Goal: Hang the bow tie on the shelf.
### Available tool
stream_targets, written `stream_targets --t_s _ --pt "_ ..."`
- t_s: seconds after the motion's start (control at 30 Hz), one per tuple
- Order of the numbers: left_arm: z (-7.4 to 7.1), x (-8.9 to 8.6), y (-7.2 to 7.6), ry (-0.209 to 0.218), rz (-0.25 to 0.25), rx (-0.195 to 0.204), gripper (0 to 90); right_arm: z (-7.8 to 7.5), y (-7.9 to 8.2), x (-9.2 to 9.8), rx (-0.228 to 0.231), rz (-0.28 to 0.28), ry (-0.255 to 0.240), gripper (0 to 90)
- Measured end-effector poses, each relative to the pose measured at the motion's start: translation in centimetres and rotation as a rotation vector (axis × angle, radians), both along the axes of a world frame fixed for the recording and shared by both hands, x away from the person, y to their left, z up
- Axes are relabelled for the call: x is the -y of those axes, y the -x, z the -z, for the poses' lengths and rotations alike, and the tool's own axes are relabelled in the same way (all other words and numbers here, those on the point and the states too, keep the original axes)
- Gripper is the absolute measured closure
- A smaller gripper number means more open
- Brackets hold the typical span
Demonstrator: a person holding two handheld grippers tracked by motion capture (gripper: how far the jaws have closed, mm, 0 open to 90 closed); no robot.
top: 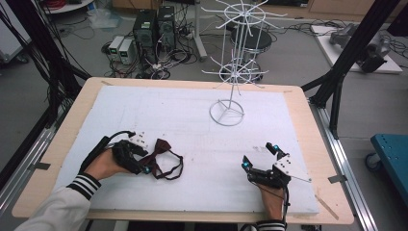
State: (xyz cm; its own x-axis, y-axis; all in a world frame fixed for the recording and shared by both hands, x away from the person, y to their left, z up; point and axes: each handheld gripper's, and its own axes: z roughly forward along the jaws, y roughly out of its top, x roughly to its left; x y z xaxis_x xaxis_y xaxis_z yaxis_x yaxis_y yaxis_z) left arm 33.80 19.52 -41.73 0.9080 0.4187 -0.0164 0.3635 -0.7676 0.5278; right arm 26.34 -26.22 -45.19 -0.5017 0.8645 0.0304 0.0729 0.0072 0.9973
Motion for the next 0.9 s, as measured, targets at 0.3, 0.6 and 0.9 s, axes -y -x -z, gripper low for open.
stream_targets --t_s 0.3,0.6,0.9 --pt "-0.13 0.04 0.05 -0.005 -0.028 -0.032 63.8 0.0 0.06 -0.06 -0.003 0.0 0.003 2.4" --pt "-0.28 0.43 0.53 -0.016 -0.014 -0.007 82.8 -0.01 0.05 -0.07 0.0 0.002 0.006 2.4" --pt "-0.18 0.14 0.58 0.011 -0.02 -0.004 82.8 0.0 0.04 -0.13 0.004 0.001 0.009 2.5"
